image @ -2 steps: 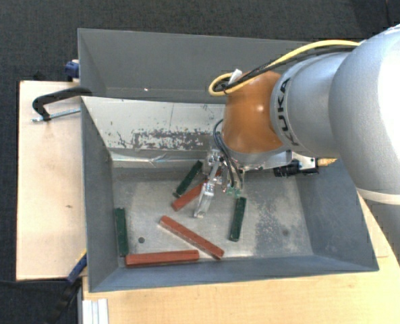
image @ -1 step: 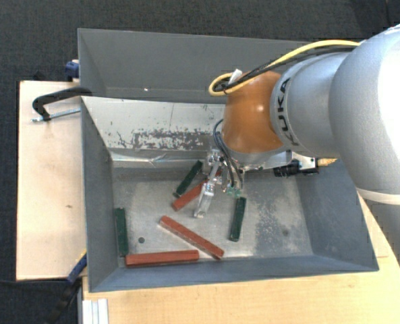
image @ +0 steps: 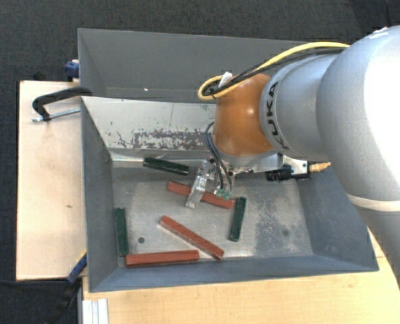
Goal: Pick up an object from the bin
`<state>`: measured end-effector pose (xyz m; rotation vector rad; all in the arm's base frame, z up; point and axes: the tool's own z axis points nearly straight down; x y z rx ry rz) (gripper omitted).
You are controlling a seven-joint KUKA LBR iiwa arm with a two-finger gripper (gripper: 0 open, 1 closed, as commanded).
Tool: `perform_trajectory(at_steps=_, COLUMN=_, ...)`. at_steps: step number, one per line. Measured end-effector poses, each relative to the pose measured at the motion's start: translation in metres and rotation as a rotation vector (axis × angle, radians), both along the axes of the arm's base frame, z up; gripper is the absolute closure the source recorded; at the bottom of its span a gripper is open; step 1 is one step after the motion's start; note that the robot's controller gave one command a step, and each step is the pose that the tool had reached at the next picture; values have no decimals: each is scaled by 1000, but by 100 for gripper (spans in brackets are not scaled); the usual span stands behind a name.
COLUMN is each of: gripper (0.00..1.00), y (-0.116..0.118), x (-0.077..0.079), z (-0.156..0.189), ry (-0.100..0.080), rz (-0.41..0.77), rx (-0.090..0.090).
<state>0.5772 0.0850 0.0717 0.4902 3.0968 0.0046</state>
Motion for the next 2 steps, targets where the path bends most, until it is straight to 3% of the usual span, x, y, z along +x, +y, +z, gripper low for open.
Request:
perform_trajectory(at_steps=1, gripper=100, y=0, x=0, z=0, ry=0, rz=0, rx=0)
perform_trajectory(at_steps=2, gripper=100, y=-1, x=-27, z=157, ry=-1, rz=-58, rx=0)
